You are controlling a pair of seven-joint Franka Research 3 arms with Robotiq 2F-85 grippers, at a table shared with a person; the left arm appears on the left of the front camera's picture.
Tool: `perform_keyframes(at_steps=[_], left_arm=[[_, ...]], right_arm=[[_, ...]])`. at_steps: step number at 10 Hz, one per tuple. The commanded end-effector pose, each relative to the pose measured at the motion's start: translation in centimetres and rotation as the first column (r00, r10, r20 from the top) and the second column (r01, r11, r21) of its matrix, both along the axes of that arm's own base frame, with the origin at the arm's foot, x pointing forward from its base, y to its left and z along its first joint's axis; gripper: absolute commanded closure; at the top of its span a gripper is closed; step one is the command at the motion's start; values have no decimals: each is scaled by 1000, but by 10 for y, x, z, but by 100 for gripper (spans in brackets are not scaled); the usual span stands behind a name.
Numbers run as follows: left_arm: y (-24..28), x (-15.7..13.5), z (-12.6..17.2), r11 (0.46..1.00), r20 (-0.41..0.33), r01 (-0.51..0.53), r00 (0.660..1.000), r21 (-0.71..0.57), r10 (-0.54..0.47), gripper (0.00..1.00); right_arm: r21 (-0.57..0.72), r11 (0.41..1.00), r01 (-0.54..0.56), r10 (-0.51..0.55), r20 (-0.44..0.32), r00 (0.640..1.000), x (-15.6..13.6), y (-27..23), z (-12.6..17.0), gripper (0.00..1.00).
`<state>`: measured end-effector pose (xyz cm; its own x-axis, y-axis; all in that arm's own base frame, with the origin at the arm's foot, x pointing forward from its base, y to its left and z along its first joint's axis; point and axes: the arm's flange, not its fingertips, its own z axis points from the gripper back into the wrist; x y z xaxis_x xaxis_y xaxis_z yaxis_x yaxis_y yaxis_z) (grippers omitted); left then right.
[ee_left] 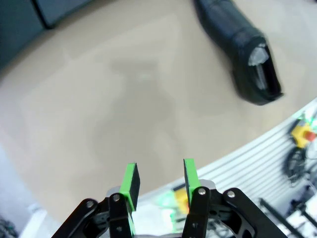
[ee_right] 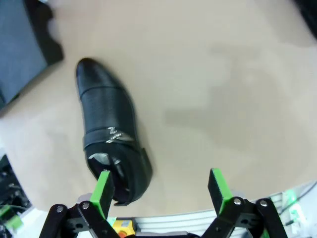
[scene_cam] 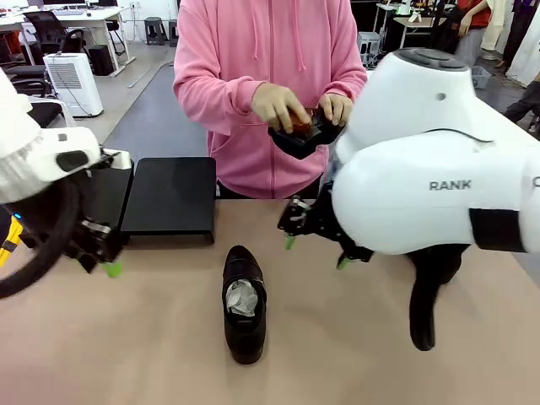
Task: Organize the shoes by placing them on the stand.
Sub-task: Place the Shoe from the middle of the table onto the Shoes Stand.
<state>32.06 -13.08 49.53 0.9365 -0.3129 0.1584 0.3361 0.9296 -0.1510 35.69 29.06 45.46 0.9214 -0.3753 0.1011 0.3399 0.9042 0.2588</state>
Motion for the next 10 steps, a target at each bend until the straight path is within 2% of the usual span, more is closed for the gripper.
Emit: perform_keyframes(at_steps=[1,2,3,5,6,10], left_arm=[[-43,-21,-7,990,-83,-135,988,-45,131,51],[-66,-20,-16,983,-101,-180,979,-33,176,51],[-85,-17,-28,982,-86,-187,979,-7,186,51],[-115,-1,-69,975,-35,-210,976,76,213,51],[-123,9,-78,972,-6,-229,973,62,229,51],[-138,32,-88,946,-26,-319,948,-60,318,51]], right_arm=[[-89,977,192,-195,-21,981,0,-6,-5,0],[0,1000,0,0,0,1000,0,0,0,0],[0,1000,0,0,0,1000,0,0,0,0],[0,1000,0,0,0,1000,0,0,0,0],[0,1000,0,0,0,1000,0,0,0,0],[0,1000,0,0,0,1000,0,0,0,0]])
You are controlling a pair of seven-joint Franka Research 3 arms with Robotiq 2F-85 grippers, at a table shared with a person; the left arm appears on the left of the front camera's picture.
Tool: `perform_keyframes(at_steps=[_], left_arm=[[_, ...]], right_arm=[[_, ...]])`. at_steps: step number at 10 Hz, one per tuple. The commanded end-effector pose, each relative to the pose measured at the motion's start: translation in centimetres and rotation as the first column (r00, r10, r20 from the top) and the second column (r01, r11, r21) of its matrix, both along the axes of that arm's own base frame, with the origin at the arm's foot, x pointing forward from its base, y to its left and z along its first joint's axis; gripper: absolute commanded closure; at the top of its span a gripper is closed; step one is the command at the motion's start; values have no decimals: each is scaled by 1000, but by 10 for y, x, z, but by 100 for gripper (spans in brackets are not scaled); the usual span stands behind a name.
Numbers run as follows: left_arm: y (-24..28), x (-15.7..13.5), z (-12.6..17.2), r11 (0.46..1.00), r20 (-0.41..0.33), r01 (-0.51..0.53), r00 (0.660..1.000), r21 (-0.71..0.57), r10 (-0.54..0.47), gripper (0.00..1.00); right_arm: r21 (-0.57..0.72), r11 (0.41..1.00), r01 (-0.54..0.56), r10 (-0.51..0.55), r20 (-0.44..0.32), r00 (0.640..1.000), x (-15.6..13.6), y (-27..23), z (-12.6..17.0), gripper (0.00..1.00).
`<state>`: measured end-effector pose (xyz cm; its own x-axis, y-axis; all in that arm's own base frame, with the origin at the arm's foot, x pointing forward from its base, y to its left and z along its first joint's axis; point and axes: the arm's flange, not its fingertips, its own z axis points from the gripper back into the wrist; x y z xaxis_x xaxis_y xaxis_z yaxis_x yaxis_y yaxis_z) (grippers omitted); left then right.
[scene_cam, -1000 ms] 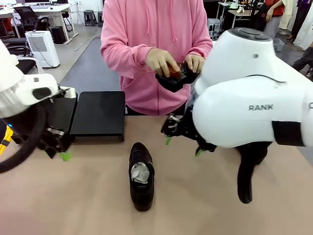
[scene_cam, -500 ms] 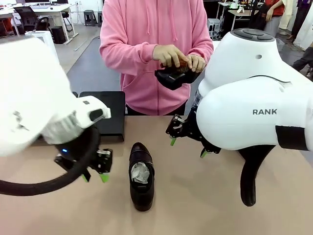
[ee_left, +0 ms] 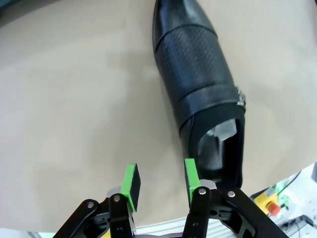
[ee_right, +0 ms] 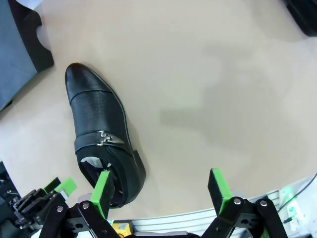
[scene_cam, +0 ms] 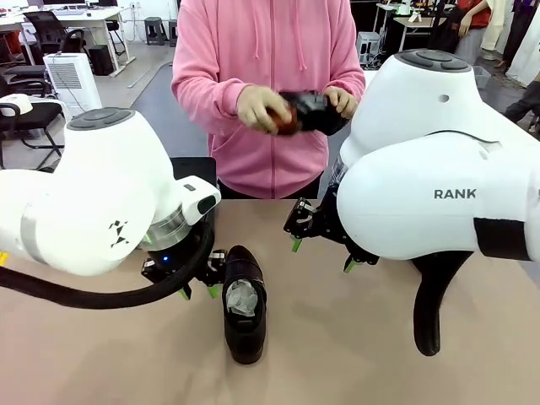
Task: Organize the shoes by placing them on the stand.
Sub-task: Place the Shoe from the middle of the table onto the Shoes Stand.
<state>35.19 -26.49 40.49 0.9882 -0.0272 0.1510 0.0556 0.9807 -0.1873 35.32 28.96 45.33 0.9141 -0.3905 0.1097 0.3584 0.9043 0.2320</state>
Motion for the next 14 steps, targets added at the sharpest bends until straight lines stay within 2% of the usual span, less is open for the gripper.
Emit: perform_keyframes(at_steps=[1,3,7,9,10,13,14], left_arm=[[-7,0,3,998,-14,-43,999,-46,43,51],[-15,-4,-4,998,-70,-42,997,-42,39,51],[-30,1,-29,998,-87,-57,995,-38,54,51],[-34,3,-43,998,-132,-21,991,-56,13,51],[-34,3,-43,998,-115,-3,993,-58,-4,52],[-37,4,-49,1000,-106,25,994,-9,-26,95],[-38,4,-50,999,-106,32,994,-1,-32,100]], right_arm=[[29,999,-20,20,3,1000,4,1,1,0],[29,999,-20,20,3,1000,4,1,1,0],[29,999,-20,20,3,1000,4,1,1,0],[29,999,-20,20,3,1000,4,1,1,0],[29,999,-20,20,3,1000,4,1,1,0],[29,999,-20,20,3,1000,4,1,1,0],[29,999,-20,20,3,1000,4,1,1,0]])
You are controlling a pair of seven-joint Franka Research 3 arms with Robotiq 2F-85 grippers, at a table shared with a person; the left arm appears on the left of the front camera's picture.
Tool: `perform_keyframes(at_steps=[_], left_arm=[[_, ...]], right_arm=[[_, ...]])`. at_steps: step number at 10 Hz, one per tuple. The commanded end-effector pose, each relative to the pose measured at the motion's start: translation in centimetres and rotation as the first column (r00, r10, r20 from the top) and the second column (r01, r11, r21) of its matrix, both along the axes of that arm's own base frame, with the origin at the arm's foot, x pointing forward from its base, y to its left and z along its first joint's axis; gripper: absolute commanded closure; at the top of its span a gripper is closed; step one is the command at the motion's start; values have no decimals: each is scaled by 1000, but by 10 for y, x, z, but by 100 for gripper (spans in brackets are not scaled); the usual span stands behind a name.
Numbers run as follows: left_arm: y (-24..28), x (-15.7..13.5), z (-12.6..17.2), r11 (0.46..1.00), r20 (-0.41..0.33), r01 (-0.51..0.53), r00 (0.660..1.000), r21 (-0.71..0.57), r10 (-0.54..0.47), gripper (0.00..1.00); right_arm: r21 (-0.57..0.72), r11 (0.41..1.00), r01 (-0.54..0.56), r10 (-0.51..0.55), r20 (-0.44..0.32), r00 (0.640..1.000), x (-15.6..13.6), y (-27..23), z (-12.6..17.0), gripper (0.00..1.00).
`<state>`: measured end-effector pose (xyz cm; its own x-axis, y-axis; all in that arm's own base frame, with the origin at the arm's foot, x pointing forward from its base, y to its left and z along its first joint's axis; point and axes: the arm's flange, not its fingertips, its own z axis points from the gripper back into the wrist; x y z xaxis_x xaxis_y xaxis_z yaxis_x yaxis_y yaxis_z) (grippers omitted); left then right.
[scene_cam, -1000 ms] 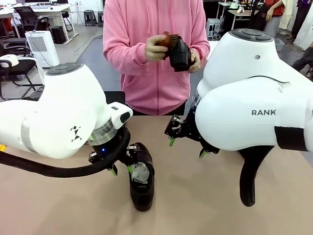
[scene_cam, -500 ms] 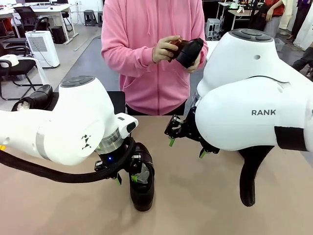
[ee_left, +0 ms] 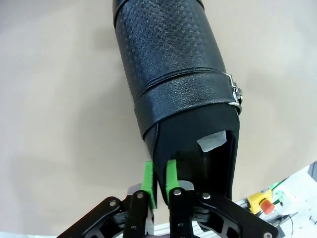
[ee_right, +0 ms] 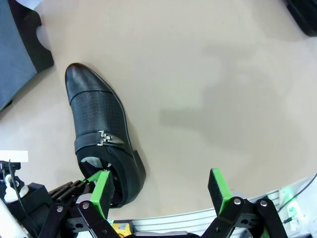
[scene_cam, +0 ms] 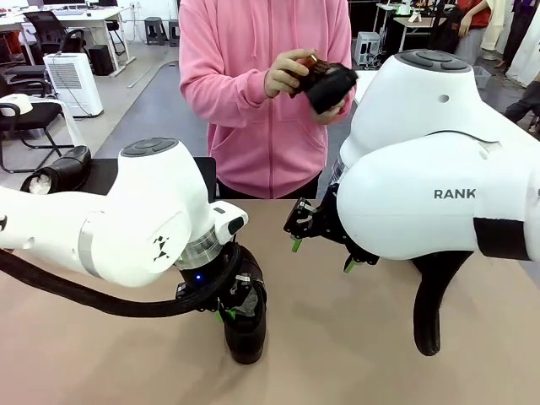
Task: Organize the shoes by placing them on the stand.
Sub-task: Place the Shoe from the middle of the table onto the Shoes Stand.
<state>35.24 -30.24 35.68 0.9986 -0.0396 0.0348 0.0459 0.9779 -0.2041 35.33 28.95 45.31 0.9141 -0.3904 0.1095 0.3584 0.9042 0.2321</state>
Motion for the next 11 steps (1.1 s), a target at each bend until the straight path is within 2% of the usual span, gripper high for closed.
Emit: perform_keyframes(at_steps=[1,4,6,7,10,11], left_arm=[[0,4,-4,999,8,23,1000,25,-24,100],[4,4,-1,998,-5,58,998,30,-58,100],[20,-9,34,990,-58,137,989,-24,-138,100],[38,-17,59,981,-53,186,981,-50,-189,100],[96,-23,126,952,40,286,958,-107,-283,100],[119,-17,147,954,106,286,955,-87,-277,100]], right_arm=[[28,999,-20,20,3,1000,4,1,2,0],[28,999,-20,20,3,1000,4,1,2,0],[28,999,-20,20,3,1000,4,1,2,0],[28,999,-20,20,3,1000,4,1,2,0],[28,999,-20,20,3,1000,4,1,2,0],[28,999,-20,20,3,1000,4,1,2,0]])
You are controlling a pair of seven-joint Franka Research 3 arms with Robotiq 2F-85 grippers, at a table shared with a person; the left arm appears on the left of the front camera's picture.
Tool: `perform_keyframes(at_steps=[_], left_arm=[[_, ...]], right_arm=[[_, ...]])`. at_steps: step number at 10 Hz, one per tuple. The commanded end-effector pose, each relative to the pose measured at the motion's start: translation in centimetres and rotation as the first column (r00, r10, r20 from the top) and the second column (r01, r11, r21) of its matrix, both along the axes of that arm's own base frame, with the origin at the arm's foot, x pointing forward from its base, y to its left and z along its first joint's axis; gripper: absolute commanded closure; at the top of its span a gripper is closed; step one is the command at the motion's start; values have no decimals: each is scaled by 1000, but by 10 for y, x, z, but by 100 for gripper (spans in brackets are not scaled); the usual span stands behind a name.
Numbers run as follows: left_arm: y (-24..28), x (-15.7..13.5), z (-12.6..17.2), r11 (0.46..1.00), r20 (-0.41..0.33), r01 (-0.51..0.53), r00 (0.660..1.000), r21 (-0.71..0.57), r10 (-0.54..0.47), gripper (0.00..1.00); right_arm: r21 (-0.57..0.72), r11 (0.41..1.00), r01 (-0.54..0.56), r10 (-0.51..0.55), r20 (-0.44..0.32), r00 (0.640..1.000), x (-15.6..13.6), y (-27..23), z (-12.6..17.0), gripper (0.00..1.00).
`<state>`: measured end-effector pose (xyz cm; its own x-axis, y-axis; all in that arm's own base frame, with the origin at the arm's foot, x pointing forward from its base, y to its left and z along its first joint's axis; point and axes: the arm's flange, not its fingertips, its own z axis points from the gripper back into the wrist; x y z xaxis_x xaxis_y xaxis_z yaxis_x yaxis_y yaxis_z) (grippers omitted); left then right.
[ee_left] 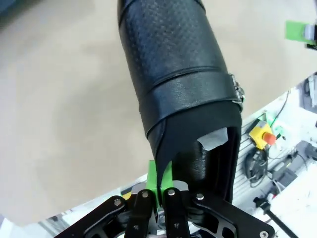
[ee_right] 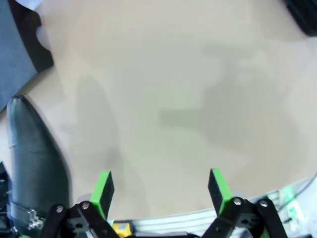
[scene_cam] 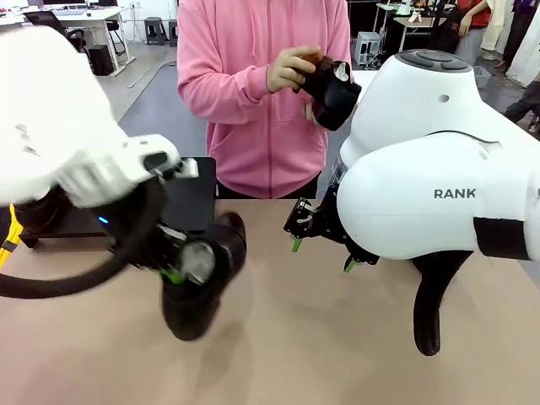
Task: Organize the shoes by placing them on the stand.
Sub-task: Place the Shoe from the middle of the table onto the Shoes Stand.
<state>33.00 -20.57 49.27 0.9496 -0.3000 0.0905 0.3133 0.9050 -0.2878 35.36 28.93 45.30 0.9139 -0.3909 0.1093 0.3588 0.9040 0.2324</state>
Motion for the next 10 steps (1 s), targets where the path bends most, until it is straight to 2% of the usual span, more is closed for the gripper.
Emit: perform_keyframes(at_steps=[1,3,5,8,10], left_arm=[[50,20,31,1000,152,-3,988,23,0,100],[92,45,50,994,311,-51,950,96,18,100],[133,73,56,983,410,-123,910,138,57,100],[179,116,34,961,457,-229,879,152,137,100],[197,137,9,946,459,-296,864,129,208,100]], right_arm=[[28,999,-20,20,3,1000,3,1,2,0],[28,999,-20,20,3,1000,3,1,2,0],[28,999,-20,20,3,1000,3,1,2,0],[28,999,-20,20,3,1000,3,1,2,0],[28,999,-20,20,3,1000,3,1,2,0]])
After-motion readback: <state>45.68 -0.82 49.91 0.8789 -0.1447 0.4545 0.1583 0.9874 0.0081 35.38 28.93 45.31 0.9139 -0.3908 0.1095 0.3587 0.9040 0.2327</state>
